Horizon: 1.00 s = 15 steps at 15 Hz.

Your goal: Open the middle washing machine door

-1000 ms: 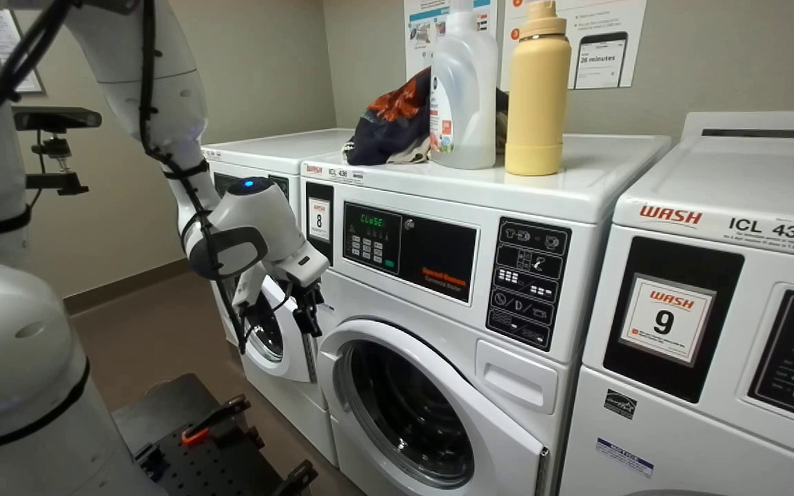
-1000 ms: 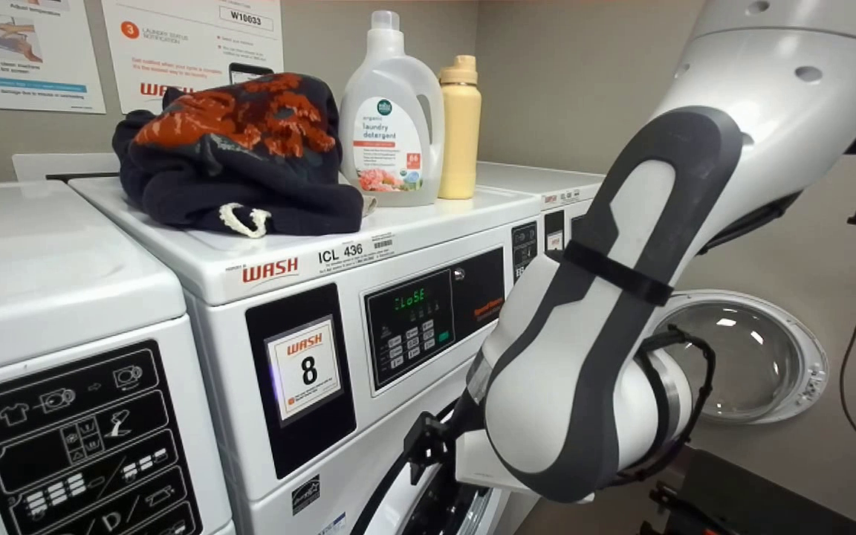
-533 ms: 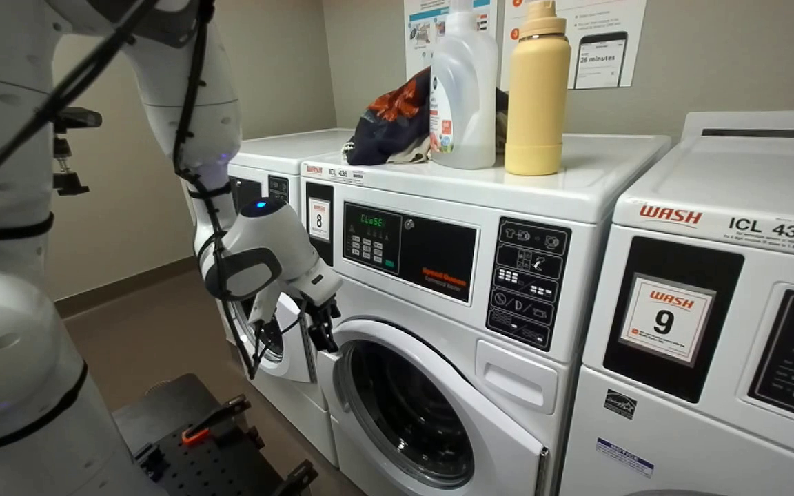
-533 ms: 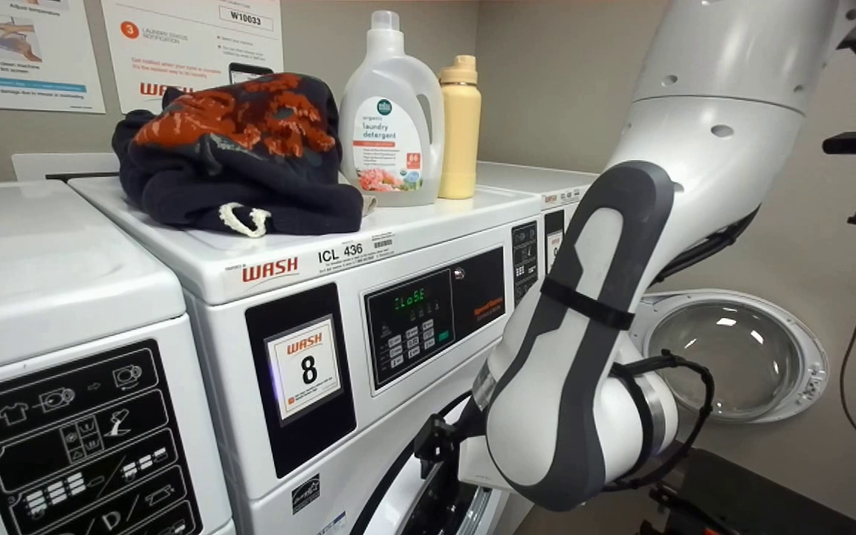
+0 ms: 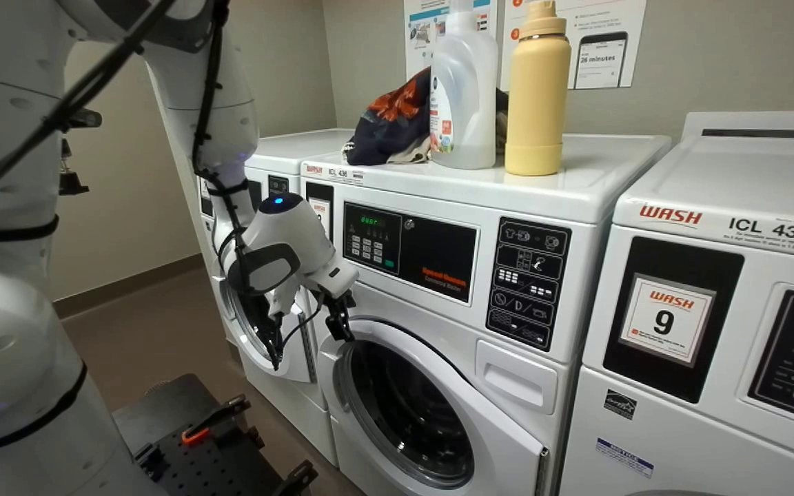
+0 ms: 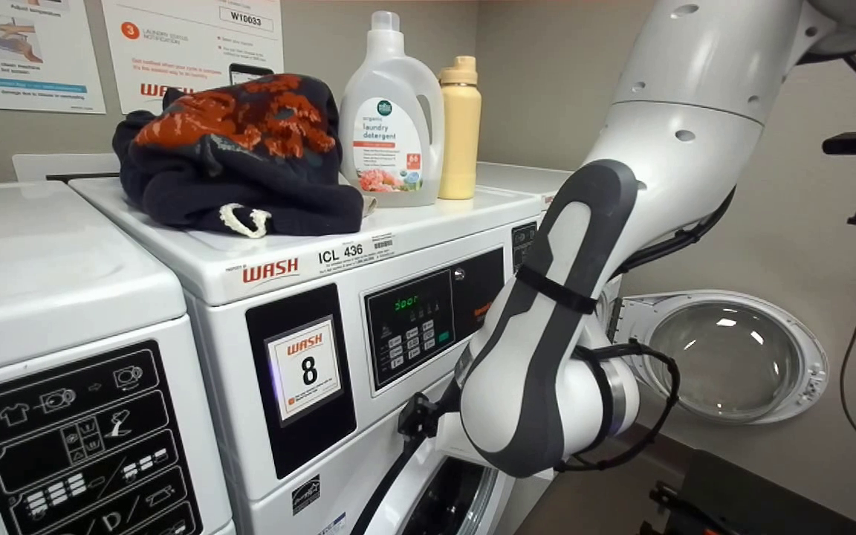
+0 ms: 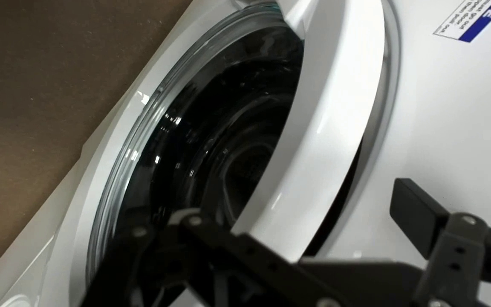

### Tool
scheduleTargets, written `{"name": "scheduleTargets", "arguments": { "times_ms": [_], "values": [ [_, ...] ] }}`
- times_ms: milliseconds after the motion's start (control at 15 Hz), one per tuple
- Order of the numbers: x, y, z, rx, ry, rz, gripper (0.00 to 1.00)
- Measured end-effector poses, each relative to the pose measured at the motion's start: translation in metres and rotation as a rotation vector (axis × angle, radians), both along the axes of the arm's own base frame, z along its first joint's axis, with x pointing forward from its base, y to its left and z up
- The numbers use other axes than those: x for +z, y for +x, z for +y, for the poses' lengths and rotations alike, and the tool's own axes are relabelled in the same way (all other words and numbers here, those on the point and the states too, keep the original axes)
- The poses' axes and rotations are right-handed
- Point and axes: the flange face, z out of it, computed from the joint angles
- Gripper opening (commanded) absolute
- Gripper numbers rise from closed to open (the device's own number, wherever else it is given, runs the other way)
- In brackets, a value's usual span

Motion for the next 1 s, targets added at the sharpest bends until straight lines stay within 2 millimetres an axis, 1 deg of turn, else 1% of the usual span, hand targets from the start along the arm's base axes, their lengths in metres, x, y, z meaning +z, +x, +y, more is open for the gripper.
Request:
{"name": "scheduleTargets", "arguments": {
  "times_ms": [533,667,1000],
  "values": [
    [-0.02,0.007,-0.018,-0.031,-0.043,0.027,1.0],
    [-0.025,0.008,-0.018,-0.028,-0.05,0.031,1.0],
    [-0.025,0.008,-0.015,-0.022,-0.06,0.03,1.0]
  ]
}}
